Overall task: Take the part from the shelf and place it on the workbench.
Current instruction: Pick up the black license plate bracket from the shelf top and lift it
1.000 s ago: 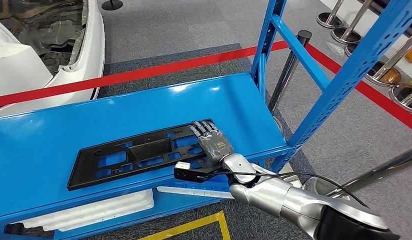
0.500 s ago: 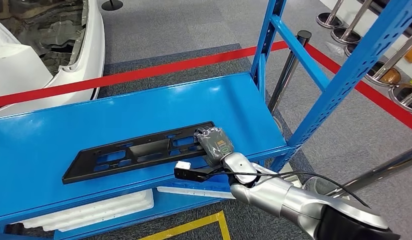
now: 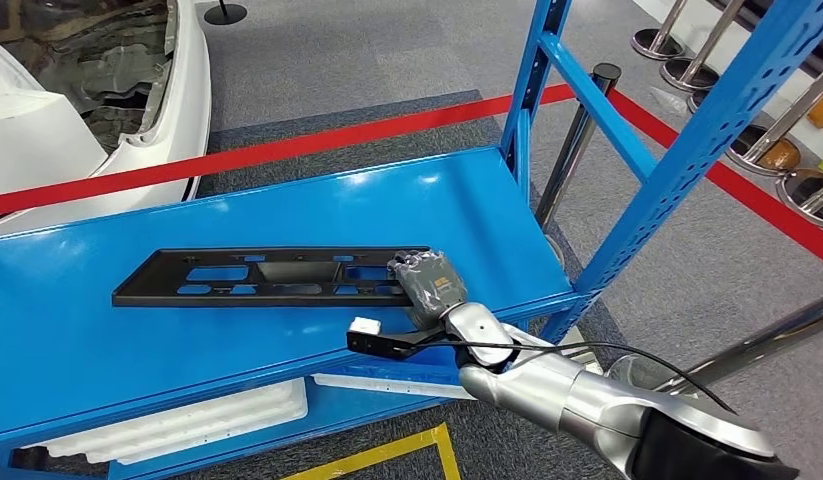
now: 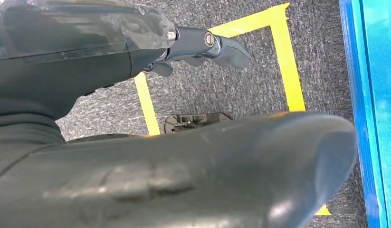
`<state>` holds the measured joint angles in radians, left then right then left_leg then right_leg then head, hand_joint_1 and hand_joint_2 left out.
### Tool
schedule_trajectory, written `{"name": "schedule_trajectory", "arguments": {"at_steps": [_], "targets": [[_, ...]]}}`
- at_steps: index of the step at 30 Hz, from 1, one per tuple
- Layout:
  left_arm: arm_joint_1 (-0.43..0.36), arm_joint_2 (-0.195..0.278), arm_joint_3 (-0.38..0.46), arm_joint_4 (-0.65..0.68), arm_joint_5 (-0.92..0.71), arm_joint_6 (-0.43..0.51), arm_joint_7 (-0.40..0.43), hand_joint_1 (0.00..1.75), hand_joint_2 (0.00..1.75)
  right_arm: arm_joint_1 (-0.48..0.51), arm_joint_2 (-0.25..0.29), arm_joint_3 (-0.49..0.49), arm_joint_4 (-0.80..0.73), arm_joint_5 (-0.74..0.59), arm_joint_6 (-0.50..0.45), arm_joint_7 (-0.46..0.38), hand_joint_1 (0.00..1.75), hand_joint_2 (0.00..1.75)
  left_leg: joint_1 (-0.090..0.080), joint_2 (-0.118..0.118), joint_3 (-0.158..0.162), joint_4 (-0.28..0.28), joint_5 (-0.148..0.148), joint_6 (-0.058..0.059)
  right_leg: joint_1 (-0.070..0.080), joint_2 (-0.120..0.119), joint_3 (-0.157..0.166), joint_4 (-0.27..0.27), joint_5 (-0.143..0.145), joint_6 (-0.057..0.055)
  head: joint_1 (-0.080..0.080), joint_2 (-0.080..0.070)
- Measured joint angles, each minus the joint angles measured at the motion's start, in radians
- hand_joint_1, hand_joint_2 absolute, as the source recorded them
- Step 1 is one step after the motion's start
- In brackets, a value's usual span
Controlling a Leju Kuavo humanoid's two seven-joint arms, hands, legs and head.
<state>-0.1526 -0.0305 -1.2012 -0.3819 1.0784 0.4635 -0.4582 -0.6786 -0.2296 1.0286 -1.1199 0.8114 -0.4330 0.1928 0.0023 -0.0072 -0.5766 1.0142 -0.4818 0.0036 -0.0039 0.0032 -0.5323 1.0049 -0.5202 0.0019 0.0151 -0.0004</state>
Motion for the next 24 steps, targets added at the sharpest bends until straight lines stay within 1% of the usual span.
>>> {"name": "schedule_trajectory", "arguments": {"at_steps": [4,9,19,24], "targets": [[0.002,0.0,0.0,0.0,0.002,0.0,0.0,0.0,0.0,0.014,-0.011,-0.006,-0.043,0.083,-0.004,0.067,1.75,1.75,0.0,0.0,0.0,0.0,0.0,0.0,0.0,0.0,0.0,0.0,0.0,0.0,0.0,0.0],[0.005,0.0,0.0,0.0,0.009,0.003,0.0,0.0,0.0,0.039,-0.032,-0.037,-0.137,0.237,-0.018,0.163,1.75,1.75,0.0,0.001,0.0,0.0,-0.001,-0.001,0.0,0.001,-0.001,0.0,0.0,0.0,0.0,0.0],[0.006,0.0,0.0,0.0,0.009,0.004,0.0,0.0,0.0,0.044,-0.036,-0.043,-0.159,0.259,-0.018,0.175,1.75,1.75,0.0,0.001,0.0,0.0,-0.001,-0.001,0.0,0.001,-0.001,0.0,0.0,0.0,0.0,0.0],[0.009,0.0,0.0,0.0,0.01,0.006,0.0,0.0,0.0,0.056,-0.048,-0.062,-0.221,0.275,-0.017,0.186,1.75,1.75,0.0,0.001,0.0,0.0,-0.001,-0.002,0.0,0.001,-0.001,0.0,-0.001,0.0,0.0,0.0]]}}
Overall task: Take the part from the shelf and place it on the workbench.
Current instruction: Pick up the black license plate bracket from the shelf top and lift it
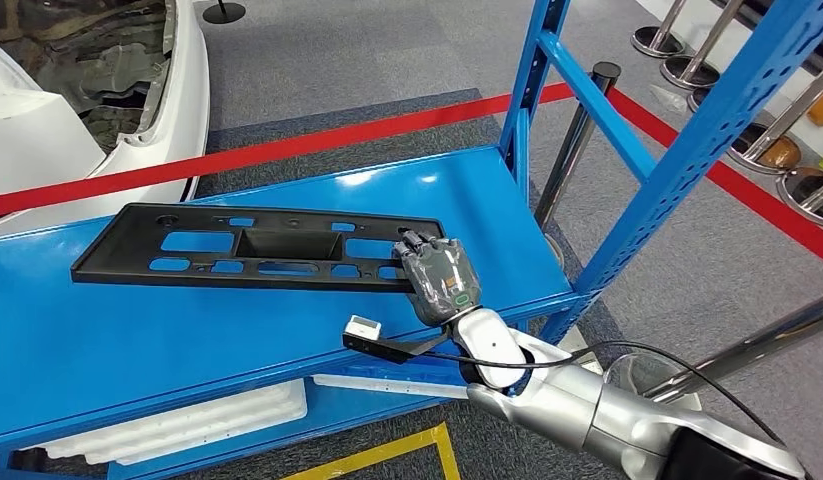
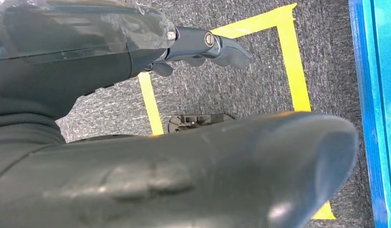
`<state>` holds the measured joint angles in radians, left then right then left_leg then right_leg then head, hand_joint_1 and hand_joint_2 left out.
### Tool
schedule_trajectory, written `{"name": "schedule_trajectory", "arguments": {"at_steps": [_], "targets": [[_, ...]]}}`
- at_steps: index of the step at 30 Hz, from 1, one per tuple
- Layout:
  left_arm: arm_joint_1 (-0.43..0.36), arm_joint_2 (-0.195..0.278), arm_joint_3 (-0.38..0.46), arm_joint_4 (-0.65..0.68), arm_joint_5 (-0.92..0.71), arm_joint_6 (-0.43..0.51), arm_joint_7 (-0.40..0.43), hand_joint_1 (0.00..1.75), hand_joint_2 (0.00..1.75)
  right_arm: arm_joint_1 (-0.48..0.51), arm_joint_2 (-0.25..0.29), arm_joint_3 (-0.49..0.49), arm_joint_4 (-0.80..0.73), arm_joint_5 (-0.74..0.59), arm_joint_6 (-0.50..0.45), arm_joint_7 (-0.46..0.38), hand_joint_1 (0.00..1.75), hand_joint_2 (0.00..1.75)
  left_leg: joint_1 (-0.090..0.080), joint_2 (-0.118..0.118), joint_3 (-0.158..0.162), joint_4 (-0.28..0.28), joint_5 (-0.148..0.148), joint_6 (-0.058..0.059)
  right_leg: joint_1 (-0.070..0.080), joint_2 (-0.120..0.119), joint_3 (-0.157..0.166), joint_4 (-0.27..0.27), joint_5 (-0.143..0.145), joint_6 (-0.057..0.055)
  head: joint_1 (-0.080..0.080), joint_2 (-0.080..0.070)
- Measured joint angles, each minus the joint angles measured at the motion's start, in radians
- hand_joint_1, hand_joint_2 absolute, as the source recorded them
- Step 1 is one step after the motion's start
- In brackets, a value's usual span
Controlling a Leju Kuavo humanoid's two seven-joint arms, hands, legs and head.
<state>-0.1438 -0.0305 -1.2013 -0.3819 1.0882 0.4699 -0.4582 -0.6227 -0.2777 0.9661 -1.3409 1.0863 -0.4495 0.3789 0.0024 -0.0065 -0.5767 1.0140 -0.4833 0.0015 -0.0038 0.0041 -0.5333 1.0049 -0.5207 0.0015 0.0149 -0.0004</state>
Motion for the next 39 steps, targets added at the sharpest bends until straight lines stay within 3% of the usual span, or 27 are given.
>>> {"name": "schedule_trajectory", "arguments": {"at_steps": [1,5,8,15,26,30,39], "targets": [[0.0,0.0,0.0,0.0,0.0,0.0,0.0,0.0,0.0,0.005,-0.006,-0.007,-0.025,0.013,0.0,0.004,1.75,1.75,0.0,0.0,0.0,0.0,0.0,0.0,0.0,0.0,0.0,0.0,0.0,0.0,0.0,0.0],[0.006,0.0,0.0,0.0,0.003,0.005,0.002,0.0,0.0,0.07,-0.027,-0.061,-0.207,0.291,0.007,0.069,1.75,1.75,0.0,0.0,0.0,-0.001,-0.001,-0.001,0.0,0.0,0.0,0.0,-0.001,0.0,0.0,0.0],[0.006,0.0,0.0,0.0,0.003,0.005,0.003,0.0,0.0,0.094,-0.031,-0.081,-0.277,0.365,0.016,0.074,1.75,1.75,0.0,0.0,0.0,-0.001,-0.001,-0.001,0.0,0.0,0.0,0.0,-0.001,0.0,0.0,0.0],[0.006,0.0,0.0,0.0,0.002,-0.004,0.004,0.0,0.0,0.127,-0.036,-0.095,-0.422,0.471,0.067,0.055,1.75,1.75,0.0,0.0,0.0,-0.001,-0.001,-0.001,0.0,0.0,0.0,0.0,-0.002,-0.001,0.0,0.0],[0.004,0.0,0.0,0.0,0.008,-0.006,-0.01,0.0,0.0,0.133,-0.049,-0.066,-0.591,0.488,0.208,0.085,1.75,1.75,0.0,0.001,0.0,-0.001,-0.001,-0.001,0.0,0.0,0.0,0.0,-0.002,-0.001,0.0,0.0],[0.004,0.0,0.0,0.0,0.003,-0.006,-0.022,0.0,1.75,0.115,-0.049,-0.034,-0.627,0.488,0.255,0.104,1.75,1.75,0.0,0.001,0.0,-0.001,-0.001,-0.001,0.0,0.0,0.0,0.0,-0.002,-0.001,0.0,0.0],[-0.001,0.0,0.0,0.0,-0.011,-0.023,-0.029,0.0,1.75,0.071,-0.056,0.016,-0.674,0.487,0.299,0.124,1.75,1.75,0.0,0.001,0.0,-0.001,-0.001,-0.001,0.0,0.0,0.0,0.0,-0.002,-0.001,0.0,0.0]]}}
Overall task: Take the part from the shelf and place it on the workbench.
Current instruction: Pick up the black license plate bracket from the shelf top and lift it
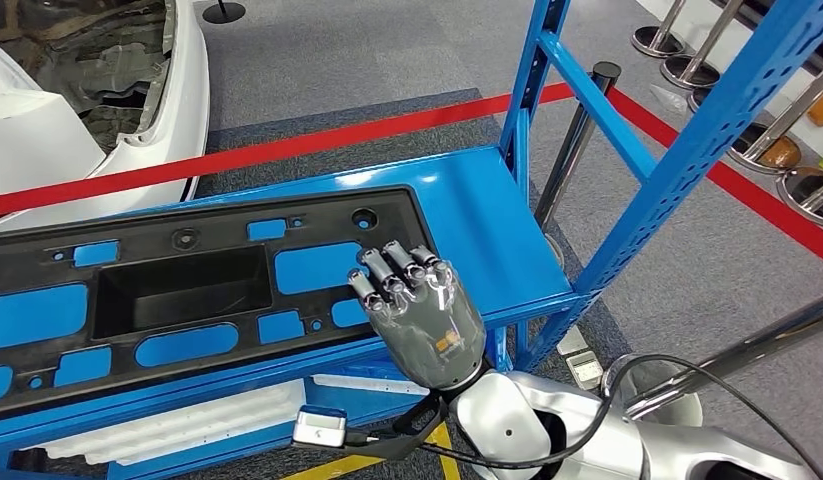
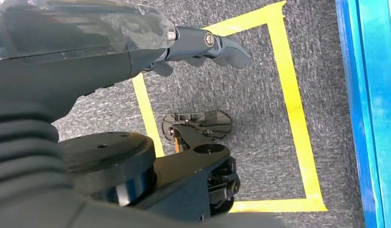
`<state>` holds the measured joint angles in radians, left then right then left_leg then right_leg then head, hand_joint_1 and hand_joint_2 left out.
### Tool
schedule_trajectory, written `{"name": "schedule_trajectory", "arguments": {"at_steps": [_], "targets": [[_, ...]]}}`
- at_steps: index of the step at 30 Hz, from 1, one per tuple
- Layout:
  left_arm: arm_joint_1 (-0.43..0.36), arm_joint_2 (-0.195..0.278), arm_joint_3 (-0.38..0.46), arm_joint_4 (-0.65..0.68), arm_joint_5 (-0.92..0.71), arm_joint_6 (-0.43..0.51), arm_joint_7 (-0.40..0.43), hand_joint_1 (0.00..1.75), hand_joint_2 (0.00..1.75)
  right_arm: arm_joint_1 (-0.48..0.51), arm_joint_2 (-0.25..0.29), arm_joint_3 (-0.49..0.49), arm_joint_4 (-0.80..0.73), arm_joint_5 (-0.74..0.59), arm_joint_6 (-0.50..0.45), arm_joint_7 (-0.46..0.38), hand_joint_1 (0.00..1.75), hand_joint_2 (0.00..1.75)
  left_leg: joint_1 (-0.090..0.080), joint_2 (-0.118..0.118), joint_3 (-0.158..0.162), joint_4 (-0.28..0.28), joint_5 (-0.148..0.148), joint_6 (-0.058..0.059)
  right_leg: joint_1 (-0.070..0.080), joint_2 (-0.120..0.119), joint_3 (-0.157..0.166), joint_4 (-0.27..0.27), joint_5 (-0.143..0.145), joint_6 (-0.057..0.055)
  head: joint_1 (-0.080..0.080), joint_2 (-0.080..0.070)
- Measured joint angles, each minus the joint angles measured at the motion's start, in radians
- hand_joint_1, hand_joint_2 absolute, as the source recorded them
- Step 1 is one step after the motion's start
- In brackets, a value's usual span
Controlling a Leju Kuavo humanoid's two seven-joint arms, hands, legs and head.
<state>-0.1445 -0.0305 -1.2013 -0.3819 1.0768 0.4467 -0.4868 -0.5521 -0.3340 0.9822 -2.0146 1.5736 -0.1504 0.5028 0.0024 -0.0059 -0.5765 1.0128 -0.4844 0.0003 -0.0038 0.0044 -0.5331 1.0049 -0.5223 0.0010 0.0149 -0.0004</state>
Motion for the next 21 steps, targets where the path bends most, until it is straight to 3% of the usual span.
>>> {"name": "schedule_trajectory", "arguments": {"at_steps": [21], "targets": [[-0.008,-0.001,0.0,0.001,0.003,0.004,0.03,0.0,1.75,0.016,-0.001,0.026,-0.021,-0.013,0.025,-0.052,1.75,1.75,0.0,0.0,0.0,0.0,0.0,0.0,0.0,0.0,0.0,0.0,0.0,0.0,0.0,0.0]]}}
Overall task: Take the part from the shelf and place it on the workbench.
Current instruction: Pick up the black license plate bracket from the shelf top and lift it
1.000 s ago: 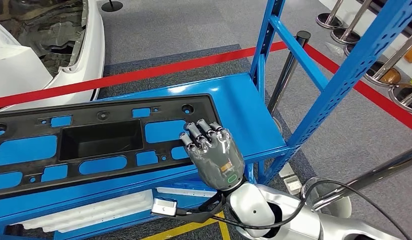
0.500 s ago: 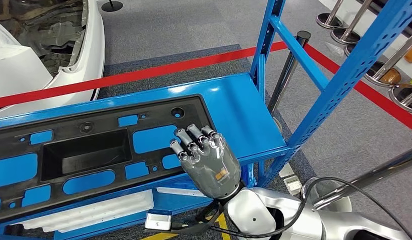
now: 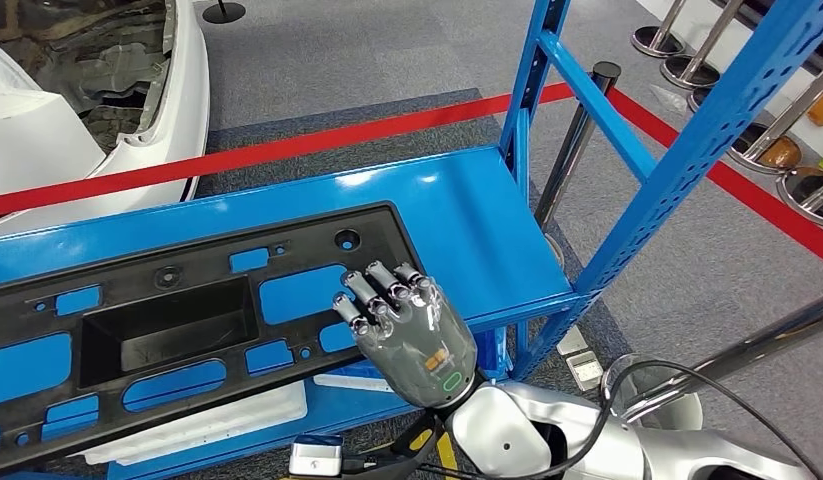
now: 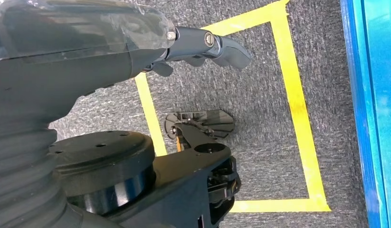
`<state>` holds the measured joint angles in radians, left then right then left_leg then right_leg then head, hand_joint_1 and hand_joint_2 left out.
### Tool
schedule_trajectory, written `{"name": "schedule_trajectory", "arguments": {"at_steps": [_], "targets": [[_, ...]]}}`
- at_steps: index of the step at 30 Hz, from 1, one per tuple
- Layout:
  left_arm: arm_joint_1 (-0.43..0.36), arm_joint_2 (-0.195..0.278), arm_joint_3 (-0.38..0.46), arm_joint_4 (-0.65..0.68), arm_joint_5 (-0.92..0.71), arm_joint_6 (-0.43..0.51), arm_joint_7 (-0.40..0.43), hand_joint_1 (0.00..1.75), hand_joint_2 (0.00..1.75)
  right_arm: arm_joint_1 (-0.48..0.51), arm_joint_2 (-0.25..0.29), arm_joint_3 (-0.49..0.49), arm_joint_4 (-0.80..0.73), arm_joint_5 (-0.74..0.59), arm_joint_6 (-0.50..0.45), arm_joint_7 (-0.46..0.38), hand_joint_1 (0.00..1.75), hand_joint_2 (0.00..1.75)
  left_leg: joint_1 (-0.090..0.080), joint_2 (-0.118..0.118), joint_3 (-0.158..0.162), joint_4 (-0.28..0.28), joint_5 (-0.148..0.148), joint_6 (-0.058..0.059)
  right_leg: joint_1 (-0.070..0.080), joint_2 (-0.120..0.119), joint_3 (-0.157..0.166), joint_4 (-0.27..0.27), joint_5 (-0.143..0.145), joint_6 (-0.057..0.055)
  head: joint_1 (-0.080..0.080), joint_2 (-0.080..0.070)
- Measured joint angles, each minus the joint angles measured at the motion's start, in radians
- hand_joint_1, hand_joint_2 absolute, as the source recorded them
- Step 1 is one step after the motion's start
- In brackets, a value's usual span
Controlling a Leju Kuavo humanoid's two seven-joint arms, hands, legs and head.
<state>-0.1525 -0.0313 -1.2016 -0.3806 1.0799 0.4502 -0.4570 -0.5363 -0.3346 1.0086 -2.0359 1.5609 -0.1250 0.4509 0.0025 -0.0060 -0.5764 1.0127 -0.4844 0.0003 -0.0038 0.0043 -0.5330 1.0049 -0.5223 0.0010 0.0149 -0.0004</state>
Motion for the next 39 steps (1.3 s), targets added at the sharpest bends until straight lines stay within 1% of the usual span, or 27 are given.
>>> {"name": "schedule_trajectory", "arguments": {"at_steps": [7,15,21,29,32,34,35,36,37,38,39], "targets": [[0.0,0.0,0.0,0.0,0.005,0.01,0.001,0.0,1.75,0.019,0.0,-0.005,0.0,-0.009,-0.003,0.0,1.75,1.75,0.0,0.0,0.0,0.0,0.0,0.0,0.0,0.0,0.0,0.0,0.0,0.0,0.0,0.0],[0.003,0.0,0.0,0.001,0.012,0.015,0.001,0.0,1.75,0.031,0.001,-0.01,0.0,-0.016,-0.034,-0.004,1.75,1.75,0.0,0.0,0.0,0.0,0.0,0.0,0.0,0.0,0.0,0.0,0.0,0.0,0.0,0.0],[0.008,0.0,0.0,0.001,0.021,0.035,0.004,0.0,1.75,0.049,0.001,-0.028,0.0,-0.018,-0.059,0.0,1.75,1.75,0.0,0.0,0.0,0.0,0.0,0.0,0.0,0.0,0.0,0.0,0.0,0.0,0.0,0.0],[0.008,0.0,0.0,0.001,0.021,0.065,0.018,0.0,1.75,0.067,0.001,-0.049,0.0,-0.014,-0.062,0.001,1.75,1.75,0.0,0.0,0.0,0.0,0.0,0.0,0.0,0.0,0.0,0.0,0.0,0.0,0.0,0.0],[0.008,0.0,0.0,0.001,0.016,0.073,0.022,0.0,1.75,0.075,0.001,-0.056,0.0,-0.011,-0.061,0.001,1.75,1.75,-0.005,-0.001,0.0,0.004,-0.003,0.007,-0.005,0.0,0.002,-0.006,0.003,0.006,-0.001,0.0],[0.007,-0.002,0.0,0.002,0.014,0.079,0.028,0.0,1.75,0.078,0.001,-0.06,0.0,-0.011,-0.062,0.001,1.75,1.75,-0.001,0.001,0.006,-0.007,0.001,0.012,-0.004,0.0,0.005,-0.005,0.0,0.01,-0.002,0.0],[0.006,-0.003,0.0,0.002,0.013,0.082,0.03,0.0,1.75,0.08,0.001,-0.062,-0.001,-0.011,-0.062,0.0,1.75,1.75,0.004,0.003,0.011,-0.017,0.005,0.014,-0.003,0.0,-0.001,0.011,-0.011,0.012,-0.001,0.0],[0.006,-0.005,0.0,0.002,0.013,0.084,0.032,0.0,1.75,0.081,0.001,-0.064,-0.001,-0.012,-0.063,0.0,1.75,1.75,0.008,0.005,0.017,-0.027,0.009,0.016,-0.003,0.0,-0.016,0.048,-0.033,0.014,0.002,0.0],[0.005,-0.006,0.0,0.002,0.012,0.085,0.033,0.0,1.75,0.083,0.001,-0.066,-0.002,-0.013,-0.063,0.0,1.75,1.75,0.011,0.007,0.021,-0.032,0.011,0.018,-0.005,0.0,-0.044,0.105,-0.063,0.017,0.007,0.0],[0.004,-0.007,0.0,0.002,0.012,0.086,0.033,0.0,1.75,0.085,0.001,-0.067,-0.002,-0.014,-0.064,0.0,1.75,1.75,0.012,0.008,0.022,-0.033,0.011,0.018,-0.007,0.0,-0.08,0.176,-0.094,0.02,0.012,0.0],[0.004,-0.007,0.0,0.003,0.011,0.086,0.034,0.0,1.75,0.087,0.001,-0.067,-0.002,-0.016,-0.064,0.0,1.75,1.75,0.013,0.008,0.022,-0.033,0.01,0.017,-0.01,0.0,-0.116,0.241,-0.116,0.024,0.016,0.0]]}}
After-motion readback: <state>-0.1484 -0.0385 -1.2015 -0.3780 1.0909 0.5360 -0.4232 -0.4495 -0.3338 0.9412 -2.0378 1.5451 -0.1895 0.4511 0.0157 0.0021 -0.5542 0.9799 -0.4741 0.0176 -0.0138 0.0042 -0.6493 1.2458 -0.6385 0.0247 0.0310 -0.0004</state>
